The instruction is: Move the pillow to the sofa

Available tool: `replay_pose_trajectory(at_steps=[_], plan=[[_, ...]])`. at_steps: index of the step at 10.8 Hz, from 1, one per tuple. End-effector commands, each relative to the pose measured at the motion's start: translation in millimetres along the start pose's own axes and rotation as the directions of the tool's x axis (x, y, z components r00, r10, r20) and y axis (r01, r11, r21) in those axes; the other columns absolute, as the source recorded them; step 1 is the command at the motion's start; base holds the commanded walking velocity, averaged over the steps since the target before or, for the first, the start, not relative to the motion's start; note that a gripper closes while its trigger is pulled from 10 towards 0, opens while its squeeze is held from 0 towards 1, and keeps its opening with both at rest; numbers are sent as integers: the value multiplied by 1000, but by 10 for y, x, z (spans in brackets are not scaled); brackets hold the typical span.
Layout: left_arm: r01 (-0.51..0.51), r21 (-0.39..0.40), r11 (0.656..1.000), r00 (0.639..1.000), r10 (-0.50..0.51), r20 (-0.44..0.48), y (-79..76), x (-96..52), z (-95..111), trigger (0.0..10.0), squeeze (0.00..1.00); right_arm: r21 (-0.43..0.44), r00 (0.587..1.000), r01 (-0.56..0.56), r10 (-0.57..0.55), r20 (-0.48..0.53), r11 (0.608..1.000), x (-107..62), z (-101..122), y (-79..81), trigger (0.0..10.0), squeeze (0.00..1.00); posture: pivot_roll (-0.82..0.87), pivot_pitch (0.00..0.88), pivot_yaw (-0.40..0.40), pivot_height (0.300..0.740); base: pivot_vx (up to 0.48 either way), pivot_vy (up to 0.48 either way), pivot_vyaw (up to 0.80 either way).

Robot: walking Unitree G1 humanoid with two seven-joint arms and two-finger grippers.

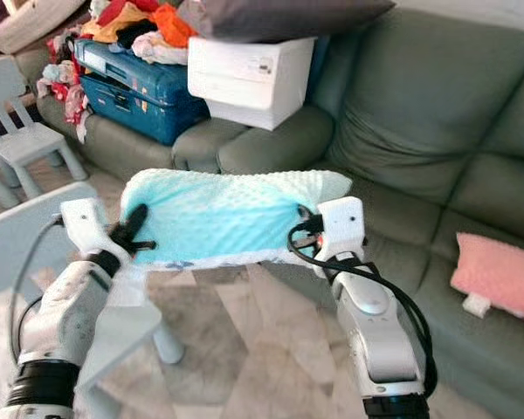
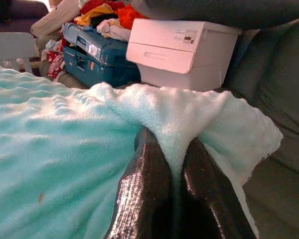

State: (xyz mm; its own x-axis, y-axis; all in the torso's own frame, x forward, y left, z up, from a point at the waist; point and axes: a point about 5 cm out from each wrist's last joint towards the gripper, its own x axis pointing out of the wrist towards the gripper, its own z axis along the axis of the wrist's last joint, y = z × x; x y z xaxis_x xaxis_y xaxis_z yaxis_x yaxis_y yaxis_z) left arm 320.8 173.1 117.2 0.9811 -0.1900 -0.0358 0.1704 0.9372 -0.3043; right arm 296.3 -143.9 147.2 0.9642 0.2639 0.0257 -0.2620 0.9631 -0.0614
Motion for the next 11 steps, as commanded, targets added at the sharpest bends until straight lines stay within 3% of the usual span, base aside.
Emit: replay_pose_trajectory(at_steps=[1,3,8,11], plan=[[8,5,1000,1000,-8,8,-3,-10,35,10000,0,-4,999,-6,6,33,1000,5,71,21,10000,0,-221,18,1,740,409,0,0],[25,6,1000,1000,-25,1,-30,-10,15,10000,0,-1,1000,-2,2,27,1000,9,65,17,10000,0,-221,16,3,740,307,0,-259],[36,4,999,999,-36,-9,-49,-21,-5,10000,0,1,1000,-6,6,26,1000,-2,58,29,10000,0,-222,20,4,740,411,0,-681],[39,2,999,999,-39,-11,-57,-27,-11,10000,0,3,1000,-6,6,27,1000,-9,59,30,10000,0,-224,22,4,740,411,0,-140]])
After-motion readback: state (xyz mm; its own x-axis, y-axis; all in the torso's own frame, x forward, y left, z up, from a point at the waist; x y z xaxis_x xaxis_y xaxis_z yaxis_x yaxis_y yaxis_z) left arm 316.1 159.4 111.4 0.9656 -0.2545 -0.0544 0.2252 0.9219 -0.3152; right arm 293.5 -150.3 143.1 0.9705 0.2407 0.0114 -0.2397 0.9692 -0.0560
